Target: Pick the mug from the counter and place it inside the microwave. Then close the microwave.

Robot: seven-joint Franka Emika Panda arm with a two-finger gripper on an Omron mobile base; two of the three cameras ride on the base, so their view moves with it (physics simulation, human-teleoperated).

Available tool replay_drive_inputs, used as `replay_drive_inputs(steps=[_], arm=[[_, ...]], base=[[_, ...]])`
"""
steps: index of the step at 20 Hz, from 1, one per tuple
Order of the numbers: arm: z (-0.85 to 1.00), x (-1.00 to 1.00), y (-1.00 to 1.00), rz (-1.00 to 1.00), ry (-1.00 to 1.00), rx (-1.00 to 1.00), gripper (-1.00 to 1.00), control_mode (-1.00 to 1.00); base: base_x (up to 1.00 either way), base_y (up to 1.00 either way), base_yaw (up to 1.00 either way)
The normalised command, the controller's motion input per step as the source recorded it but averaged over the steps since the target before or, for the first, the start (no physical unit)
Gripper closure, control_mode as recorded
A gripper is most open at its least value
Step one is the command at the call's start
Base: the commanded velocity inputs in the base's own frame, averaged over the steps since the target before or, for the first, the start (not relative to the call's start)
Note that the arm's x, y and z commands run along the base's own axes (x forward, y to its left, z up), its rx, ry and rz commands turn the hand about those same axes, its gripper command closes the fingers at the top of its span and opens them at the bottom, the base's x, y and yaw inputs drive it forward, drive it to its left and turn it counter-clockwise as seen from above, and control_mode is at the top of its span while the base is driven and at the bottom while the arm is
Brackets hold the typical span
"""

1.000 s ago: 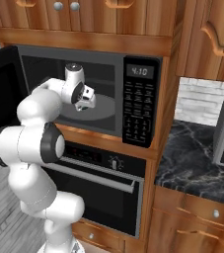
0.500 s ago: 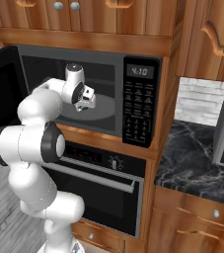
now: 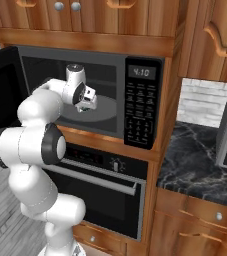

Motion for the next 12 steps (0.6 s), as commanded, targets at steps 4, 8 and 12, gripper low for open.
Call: replay_drive_inputs(steps=[4,8,12], arm=[[0.00,-0.05,0.00,0.00,0.00,0.00,-1.00,-1.00],[0.00,-0.45,-0.09,0.00,0.00,0.00,-1.00,-1.00],[0.00,-0.71,-0.11,0.00,0.00,0.00,-1.00,-1.00]], base=[[0.00,0.00,0.00],[0.00,0.00,0.00],[0.00,0.00,0.00]])
